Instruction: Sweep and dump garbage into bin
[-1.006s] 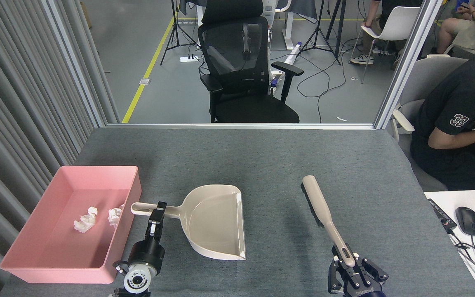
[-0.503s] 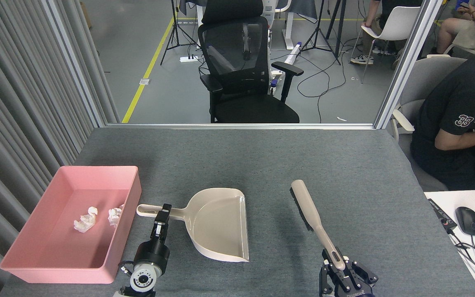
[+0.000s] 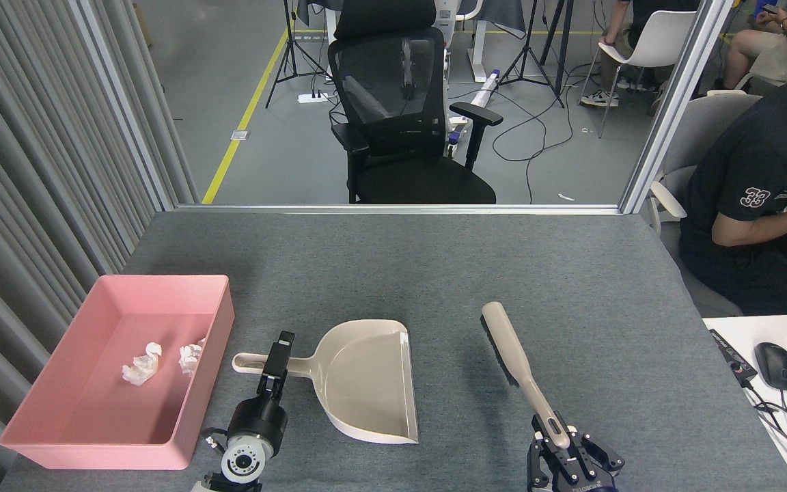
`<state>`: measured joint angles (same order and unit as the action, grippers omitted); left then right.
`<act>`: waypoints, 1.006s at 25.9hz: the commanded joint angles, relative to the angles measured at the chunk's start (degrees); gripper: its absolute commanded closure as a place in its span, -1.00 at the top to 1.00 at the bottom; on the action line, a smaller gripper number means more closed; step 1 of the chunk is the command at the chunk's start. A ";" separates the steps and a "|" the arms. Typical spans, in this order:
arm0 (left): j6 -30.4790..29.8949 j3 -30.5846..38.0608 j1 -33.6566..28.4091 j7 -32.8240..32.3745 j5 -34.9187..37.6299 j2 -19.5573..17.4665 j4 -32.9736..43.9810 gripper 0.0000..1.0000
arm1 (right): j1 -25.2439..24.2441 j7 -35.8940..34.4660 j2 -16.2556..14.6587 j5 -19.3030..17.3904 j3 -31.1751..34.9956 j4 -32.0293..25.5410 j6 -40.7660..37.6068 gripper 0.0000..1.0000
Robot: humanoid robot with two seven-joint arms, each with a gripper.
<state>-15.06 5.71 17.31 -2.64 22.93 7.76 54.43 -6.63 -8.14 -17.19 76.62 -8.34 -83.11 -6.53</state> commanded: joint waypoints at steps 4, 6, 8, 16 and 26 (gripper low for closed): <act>2.15 -2.81 -5.88 -0.70 2.82 -0.47 7.35 0.98 | 0.22 0.23 0.22 -0.06 0.25 0.14 0.29 0.41; 2.23 -2.81 -8.43 -0.97 4.67 -0.82 10.08 0.98 | 0.22 0.14 0.22 -0.33 0.43 -0.04 0.29 0.52; 2.41 -2.81 -11.50 -3.16 4.93 -1.26 14.38 0.98 | 0.13 0.14 -0.22 -0.59 1.22 -0.83 0.37 0.70; 4.96 -3.42 -21.35 -5.10 5.02 -2.93 33.55 0.98 | 0.39 -0.21 -0.30 -0.68 5.70 -3.29 0.46 0.93; 6.28 -5.71 -22.67 -6.06 17.06 -3.46 44.36 0.98 | 3.73 -0.12 0.66 -0.77 6.85 -5.31 3.27 0.94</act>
<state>-8.17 0.19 -5.83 -8.62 33.70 4.25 97.40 -3.90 -8.62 -16.59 75.86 -1.58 -88.22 -4.69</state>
